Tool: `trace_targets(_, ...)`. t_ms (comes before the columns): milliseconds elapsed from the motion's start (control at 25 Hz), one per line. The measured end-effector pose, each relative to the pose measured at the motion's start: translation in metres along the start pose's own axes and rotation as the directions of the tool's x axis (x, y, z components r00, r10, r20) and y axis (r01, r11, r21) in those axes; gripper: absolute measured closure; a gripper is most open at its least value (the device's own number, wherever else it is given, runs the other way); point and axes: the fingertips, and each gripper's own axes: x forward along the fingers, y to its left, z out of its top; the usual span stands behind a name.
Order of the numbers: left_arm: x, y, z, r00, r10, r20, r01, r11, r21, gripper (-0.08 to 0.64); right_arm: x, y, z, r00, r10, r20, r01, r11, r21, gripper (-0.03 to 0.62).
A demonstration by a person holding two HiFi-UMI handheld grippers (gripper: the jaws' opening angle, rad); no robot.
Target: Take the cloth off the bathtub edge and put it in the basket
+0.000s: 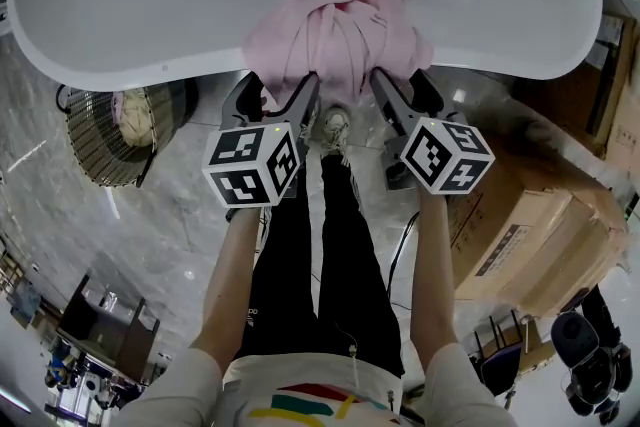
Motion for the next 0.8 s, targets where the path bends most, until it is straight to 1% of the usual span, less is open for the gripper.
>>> trace_targets(40, 0.000, -0.001, 0.000, 1.000, -0.007, -0.002, 0.007, 1.000, -0.006, 0.212, 0.000, 0.003, 0.000, 1.000, 0.012, 0.001, -0.012, 1.000, 0.004, 0.296)
trace_targets(120, 0.001, -0.007, -0.001, 0.999, -0.043, 0.006, 0.043, 0.999, -0.019, 0.242, 0.000, 0.008, -0.001, 0.999, 0.035, 0.000, -0.035, 0.999, 0.012, 0.356)
trace_targets(160, 0.002, -0.012, -0.001, 0.998, -0.067, 0.015, 0.067, 0.998, -0.020, 0.309, 0.000, 0.011, -0.002, 0.999, 0.042, -0.004, -0.042, 0.999, 0.011, 0.387)
trace_targets(200, 0.002, -0.016, -0.002, 0.996, -0.083, 0.021, 0.083, 0.996, -0.014, 0.361, 0.000, 0.013, -0.003, 0.999, 0.043, -0.009, -0.043, 0.999, 0.006, 0.407)
trace_targets(280, 0.003, -0.020, -0.003, 0.996, -0.086, 0.019, 0.086, 0.996, 0.000, 0.377, -0.001, 0.014, -0.004, 1.000, 0.028, -0.015, -0.028, 0.999, -0.019, 0.449)
trace_targets(320, 0.004, -0.021, -0.004, 0.997, -0.082, 0.014, 0.082, 0.997, 0.004, 0.381, -0.001, 0.014, -0.004, 1.000, 0.013, -0.014, -0.013, 0.999, -0.037, 0.478)
trace_targets(360, 0.004, -0.021, -0.005, 0.997, -0.077, 0.007, 0.076, 0.997, 0.012, 0.392, -0.002, 0.014, -0.005, 1.000, -0.004, -0.011, 0.004, 0.998, -0.056, 0.493)
trace_targets(440, 0.004, -0.020, -0.005, 0.999, -0.053, -0.004, 0.053, 0.997, 0.054, 0.419, -0.001, 0.015, -0.006, 0.999, -0.034, -0.002, 0.034, 0.996, -0.081, 0.507)
trace_targets(560, 0.002, -0.019, -0.005, 1.000, -0.010, 0.007, 0.009, 0.993, 0.114, 0.448, -0.002, 0.015, -0.006, 0.998, -0.058, 0.012, 0.058, 0.994, -0.090, 0.518)
trace_targets(720, -0.003, -0.020, -0.003, 0.999, 0.023, 0.038, -0.029, 0.989, 0.144, 0.466, -0.007, 0.017, -0.005, 0.996, -0.080, 0.030, 0.084, 0.986, -0.147, 0.527)
trace_targets(800, -0.006, -0.022, 0.000, 0.998, 0.019, 0.059, -0.026, 0.990, 0.135, 0.471, -0.010, 0.019, -0.002, 0.997, -0.069, 0.041, 0.075, 0.986, -0.147, 0.528)
